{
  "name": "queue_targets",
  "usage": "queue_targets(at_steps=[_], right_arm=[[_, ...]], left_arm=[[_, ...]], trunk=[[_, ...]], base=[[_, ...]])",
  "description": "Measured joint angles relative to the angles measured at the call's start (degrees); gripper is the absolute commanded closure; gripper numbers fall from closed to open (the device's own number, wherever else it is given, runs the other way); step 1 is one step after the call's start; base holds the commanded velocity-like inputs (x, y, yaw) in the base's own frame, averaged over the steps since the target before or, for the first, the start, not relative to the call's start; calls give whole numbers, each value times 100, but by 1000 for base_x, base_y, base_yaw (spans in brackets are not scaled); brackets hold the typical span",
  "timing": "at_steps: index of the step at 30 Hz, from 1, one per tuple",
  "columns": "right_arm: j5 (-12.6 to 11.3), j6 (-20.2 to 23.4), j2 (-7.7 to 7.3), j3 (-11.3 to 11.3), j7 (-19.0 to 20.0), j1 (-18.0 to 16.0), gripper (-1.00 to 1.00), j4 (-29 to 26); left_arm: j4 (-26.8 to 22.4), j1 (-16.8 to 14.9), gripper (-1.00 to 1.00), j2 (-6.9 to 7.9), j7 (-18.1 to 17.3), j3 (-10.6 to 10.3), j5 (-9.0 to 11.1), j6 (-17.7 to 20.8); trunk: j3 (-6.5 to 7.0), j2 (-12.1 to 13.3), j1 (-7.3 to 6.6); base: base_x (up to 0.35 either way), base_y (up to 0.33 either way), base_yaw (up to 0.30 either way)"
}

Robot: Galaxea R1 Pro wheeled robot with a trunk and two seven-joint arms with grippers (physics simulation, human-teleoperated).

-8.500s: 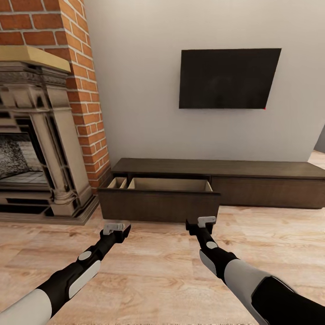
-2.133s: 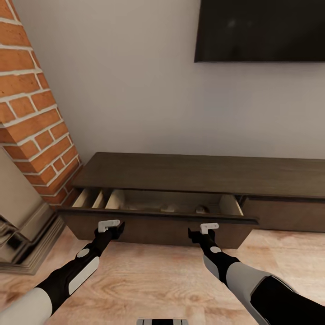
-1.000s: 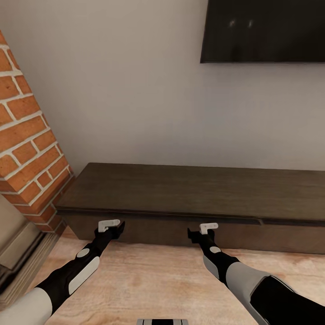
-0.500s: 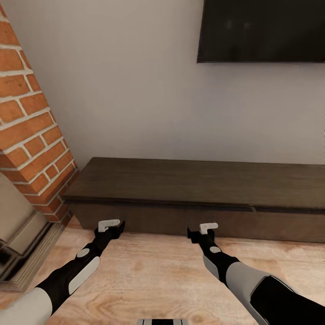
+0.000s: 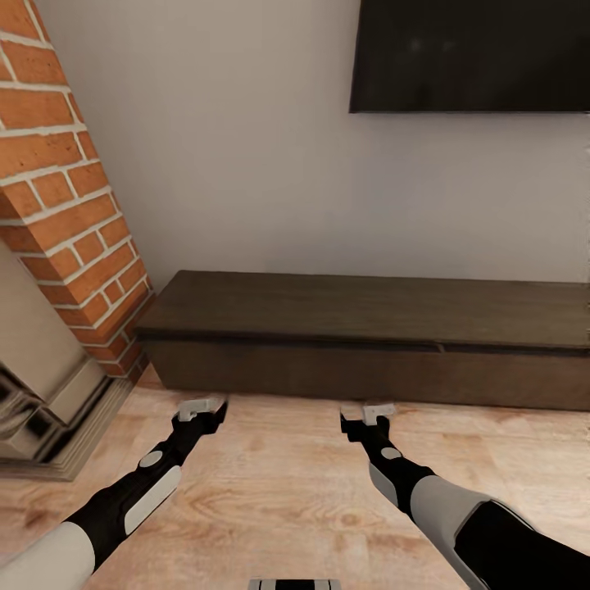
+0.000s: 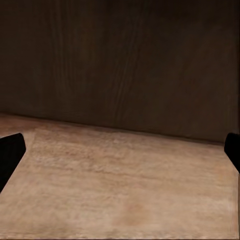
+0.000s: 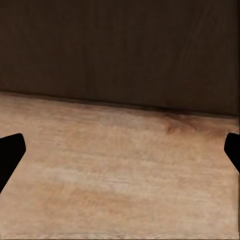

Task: Place each of the two pumpkins and all three candles from the living room inside a cabinet in the living room (use any cabinet), then make sure every cabinet is closed, and position the cauldron so it is next to a table in the living room.

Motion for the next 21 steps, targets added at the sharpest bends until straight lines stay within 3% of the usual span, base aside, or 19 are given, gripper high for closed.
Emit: queue_targets(at_steps=[7, 9, 13, 17, 21], right_arm=[[-3, 171, 0, -14, -4, 0, -100, 0], [1, 339, 0, -16, -6, 0, -100, -3], [-15, 709, -2, -29, -12, 0, -100, -11], [-256, 909, -10, -30, -4, 0, -100, -17], [-421, 1340, -29, -28, 1, 0, -100, -119]], left_arm=[[-30, 0, -100, 9, 7, -22, 27, 71], [-110, 0, -100, 15, 10, -2, 37, 241], [-705, -3, -100, 79, 64, 90, 58, 1372], [-1220, -4, -100, 170, 92, 511, 56, 2287], [-1410, -4, -100, 193, 91, 835, 55, 3120]], trunk=[[0, 0, 0], [0, 0, 0], [0, 0, -1], [1, 0, -3], [0, 0, -3]], base=[[-341, 0, 0], [-329, 0, 0], [-308, 0, 0], [-142, 0, 0], [-31, 0, 0]])
